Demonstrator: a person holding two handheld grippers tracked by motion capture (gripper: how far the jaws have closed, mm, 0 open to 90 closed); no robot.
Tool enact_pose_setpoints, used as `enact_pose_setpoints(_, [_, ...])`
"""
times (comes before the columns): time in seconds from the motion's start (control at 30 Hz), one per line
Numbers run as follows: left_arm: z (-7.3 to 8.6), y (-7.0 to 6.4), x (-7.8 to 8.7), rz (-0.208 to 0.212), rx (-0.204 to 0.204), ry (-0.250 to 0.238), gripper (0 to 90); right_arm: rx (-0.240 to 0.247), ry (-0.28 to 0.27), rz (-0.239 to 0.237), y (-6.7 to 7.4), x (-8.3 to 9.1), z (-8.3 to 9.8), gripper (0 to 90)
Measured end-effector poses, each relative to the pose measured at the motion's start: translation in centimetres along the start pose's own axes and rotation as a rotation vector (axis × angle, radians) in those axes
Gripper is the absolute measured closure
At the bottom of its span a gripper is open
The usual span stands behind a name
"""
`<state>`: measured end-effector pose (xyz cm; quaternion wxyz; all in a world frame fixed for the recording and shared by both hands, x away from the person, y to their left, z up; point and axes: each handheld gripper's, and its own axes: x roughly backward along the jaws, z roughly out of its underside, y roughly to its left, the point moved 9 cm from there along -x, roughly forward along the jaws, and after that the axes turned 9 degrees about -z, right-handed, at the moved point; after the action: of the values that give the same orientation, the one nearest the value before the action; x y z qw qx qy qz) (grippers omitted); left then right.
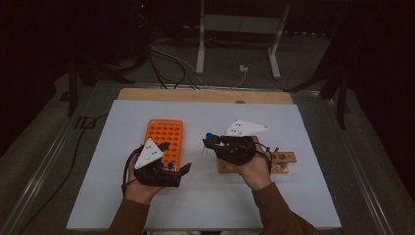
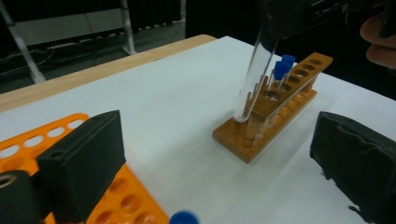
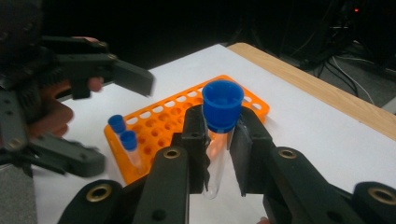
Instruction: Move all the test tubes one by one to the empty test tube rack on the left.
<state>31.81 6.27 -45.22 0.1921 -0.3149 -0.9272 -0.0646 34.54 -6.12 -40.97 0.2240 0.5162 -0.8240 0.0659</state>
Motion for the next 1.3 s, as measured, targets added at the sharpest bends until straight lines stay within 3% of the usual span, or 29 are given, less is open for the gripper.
enact_pose_setpoints(0.3, [-0.3,-1.8,-1.8,0.025,-0.019,0.007,20.8,0.015,0.011,-0.055,1.9,-1.3,-0.3,76.5])
enact_pose_setpoints(0.53, [-0.6,-2.1,-1.9,0.074,-0.008,-0.015,52.9,0.019,0.022,-0.077,2.6,-1.9,-0.3,76.4])
enact_pose_setpoints(0.67, [-0.6,-2.1,-1.8,0.087,-0.014,-0.014,64.9,0.019,0.021,-0.085,2.7,-2.0,-0.3,76.4])
enact_pose_setpoints(1.3, [-0.5,-2.3,-1.7,0.108,-0.029,-0.016,77.2,0.009,0.030,-0.109,2.9,-2.2,0.0,75.7])
